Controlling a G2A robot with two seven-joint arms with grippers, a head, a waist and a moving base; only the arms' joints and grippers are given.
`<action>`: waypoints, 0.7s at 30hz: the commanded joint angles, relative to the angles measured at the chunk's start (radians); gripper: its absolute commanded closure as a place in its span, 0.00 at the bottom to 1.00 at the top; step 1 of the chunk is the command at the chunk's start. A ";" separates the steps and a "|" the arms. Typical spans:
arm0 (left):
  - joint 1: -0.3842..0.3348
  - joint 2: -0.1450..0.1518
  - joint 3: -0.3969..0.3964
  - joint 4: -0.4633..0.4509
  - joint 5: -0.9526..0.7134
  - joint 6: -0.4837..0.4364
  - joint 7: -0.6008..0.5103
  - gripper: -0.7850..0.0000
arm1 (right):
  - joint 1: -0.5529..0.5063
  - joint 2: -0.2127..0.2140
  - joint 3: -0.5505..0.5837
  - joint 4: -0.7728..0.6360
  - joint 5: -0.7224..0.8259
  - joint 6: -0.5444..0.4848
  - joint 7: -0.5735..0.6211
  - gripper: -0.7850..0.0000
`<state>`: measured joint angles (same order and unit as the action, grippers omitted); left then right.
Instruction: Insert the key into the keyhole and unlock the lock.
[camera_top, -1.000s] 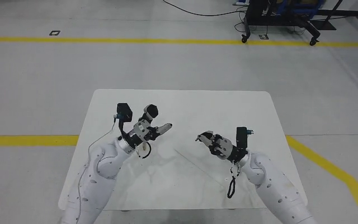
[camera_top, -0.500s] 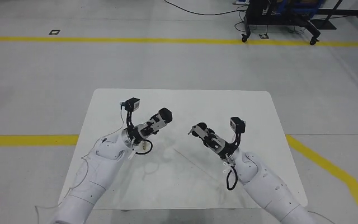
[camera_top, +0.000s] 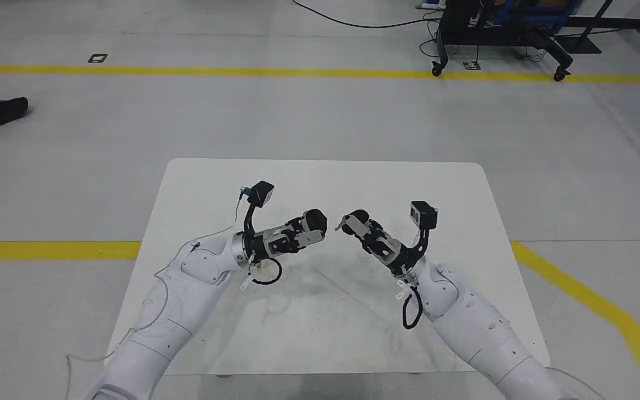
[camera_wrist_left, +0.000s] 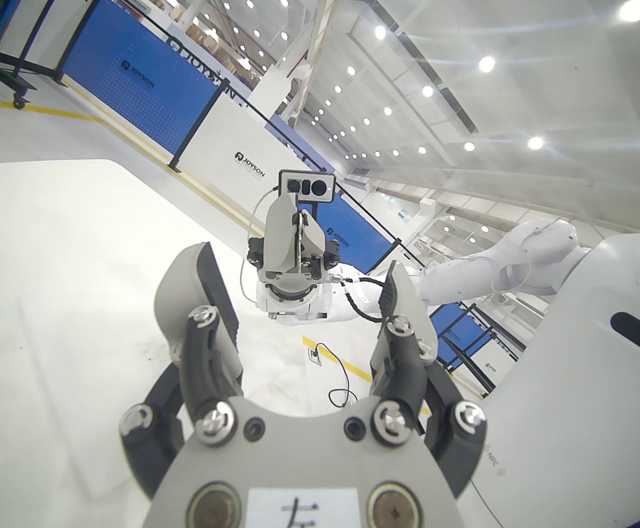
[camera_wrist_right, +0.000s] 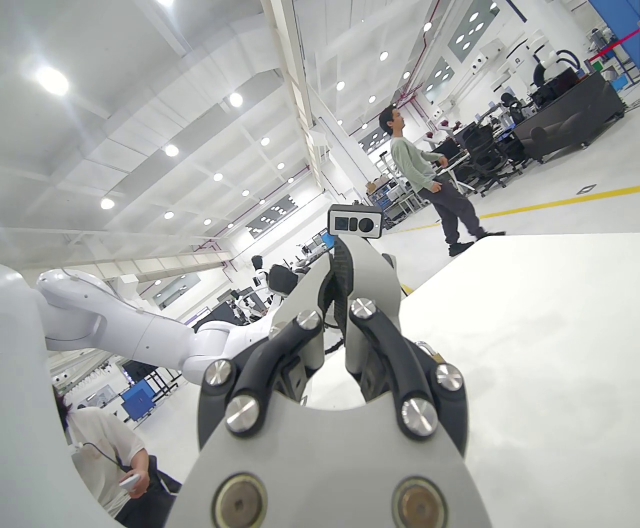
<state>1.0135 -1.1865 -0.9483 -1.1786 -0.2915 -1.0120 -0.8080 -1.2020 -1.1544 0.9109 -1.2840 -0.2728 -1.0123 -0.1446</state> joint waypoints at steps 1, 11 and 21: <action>-0.009 -0.002 0.015 0.008 -0.002 0.000 0.000 0.25 | 0.001 -0.005 0.000 0.006 -0.044 0.000 -0.027 1.00; -0.047 -0.007 0.061 0.041 -0.018 0.000 0.000 0.56 | 0.008 -0.025 -0.011 0.039 -0.152 0.000 -0.118 1.00; -0.058 -0.010 0.071 0.056 -0.006 0.000 0.000 0.67 | 0.030 -0.040 -0.029 0.075 -0.164 0.000 -0.128 1.00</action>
<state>0.9562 -1.1959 -0.8787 -1.1240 -0.3000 -1.0123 -0.8076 -1.1746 -1.1933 0.8828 -1.2123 -0.4371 -1.0123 -0.2727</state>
